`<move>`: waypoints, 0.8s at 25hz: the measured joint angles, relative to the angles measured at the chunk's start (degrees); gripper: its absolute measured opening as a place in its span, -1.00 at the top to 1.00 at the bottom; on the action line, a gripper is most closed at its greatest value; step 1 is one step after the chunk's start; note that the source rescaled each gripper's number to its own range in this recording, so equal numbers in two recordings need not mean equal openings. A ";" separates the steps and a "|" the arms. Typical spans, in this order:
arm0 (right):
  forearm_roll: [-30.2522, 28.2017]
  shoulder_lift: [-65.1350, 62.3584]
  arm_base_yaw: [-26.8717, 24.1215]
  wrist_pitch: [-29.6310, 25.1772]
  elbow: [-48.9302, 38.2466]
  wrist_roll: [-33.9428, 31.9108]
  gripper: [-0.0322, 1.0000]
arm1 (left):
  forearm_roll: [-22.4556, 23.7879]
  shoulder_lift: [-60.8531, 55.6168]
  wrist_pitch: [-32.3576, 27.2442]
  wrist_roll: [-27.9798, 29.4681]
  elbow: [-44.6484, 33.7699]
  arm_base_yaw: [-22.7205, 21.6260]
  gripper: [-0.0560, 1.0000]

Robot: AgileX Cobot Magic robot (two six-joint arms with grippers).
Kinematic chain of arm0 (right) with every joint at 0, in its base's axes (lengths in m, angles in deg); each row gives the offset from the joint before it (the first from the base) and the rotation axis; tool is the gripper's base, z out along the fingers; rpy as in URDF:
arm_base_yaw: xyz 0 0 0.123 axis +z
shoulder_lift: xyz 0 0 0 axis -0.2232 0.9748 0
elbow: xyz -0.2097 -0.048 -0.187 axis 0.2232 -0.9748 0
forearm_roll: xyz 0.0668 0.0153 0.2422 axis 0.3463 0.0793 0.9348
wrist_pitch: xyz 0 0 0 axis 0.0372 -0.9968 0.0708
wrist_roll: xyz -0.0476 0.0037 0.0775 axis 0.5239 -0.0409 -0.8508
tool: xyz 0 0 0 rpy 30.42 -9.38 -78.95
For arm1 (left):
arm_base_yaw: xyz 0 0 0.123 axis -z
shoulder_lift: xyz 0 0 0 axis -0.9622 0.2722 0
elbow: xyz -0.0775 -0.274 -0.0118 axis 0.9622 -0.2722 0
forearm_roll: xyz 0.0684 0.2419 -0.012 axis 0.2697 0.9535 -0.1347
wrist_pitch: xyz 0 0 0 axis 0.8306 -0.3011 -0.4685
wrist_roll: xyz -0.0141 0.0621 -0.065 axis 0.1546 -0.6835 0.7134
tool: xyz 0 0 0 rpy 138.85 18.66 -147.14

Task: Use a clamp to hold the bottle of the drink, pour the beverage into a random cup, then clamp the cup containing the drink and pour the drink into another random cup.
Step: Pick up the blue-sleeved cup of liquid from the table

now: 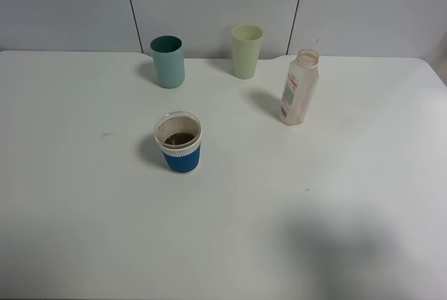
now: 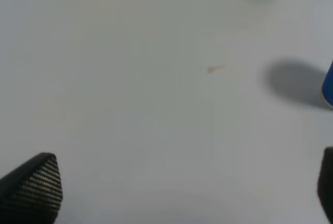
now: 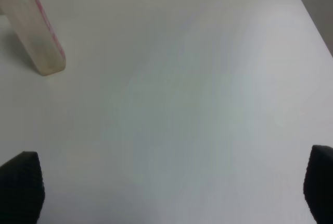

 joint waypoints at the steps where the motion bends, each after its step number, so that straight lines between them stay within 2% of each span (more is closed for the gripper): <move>1: 0.00 0.00 0.00 0.00 0.00 0.00 -1.00 | 0.00 0.00 0.00 0.00 0.00 0.00 -1.00; 20: 0.00 0.00 0.00 0.00 0.00 0.00 -1.00 | -0.37 0.00 0.00 0.06 0.00 0.00 -1.00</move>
